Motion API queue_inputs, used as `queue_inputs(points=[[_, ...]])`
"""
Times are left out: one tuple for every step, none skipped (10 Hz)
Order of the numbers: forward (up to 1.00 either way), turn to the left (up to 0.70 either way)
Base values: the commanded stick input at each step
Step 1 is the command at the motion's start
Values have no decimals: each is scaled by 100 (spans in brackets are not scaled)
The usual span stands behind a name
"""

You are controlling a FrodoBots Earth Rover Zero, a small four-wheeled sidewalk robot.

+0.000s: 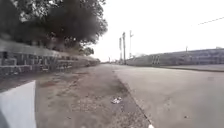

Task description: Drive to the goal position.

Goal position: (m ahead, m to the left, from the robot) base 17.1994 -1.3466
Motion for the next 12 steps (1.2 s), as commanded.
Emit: queue_inputs(points=[[70, 0], [70, 0], [70, 0], [70, 0], [70, 0], [70, 0], [70, 0], [70, 0], [70, 0], [70, 0], [70, 0], [70, 0]])
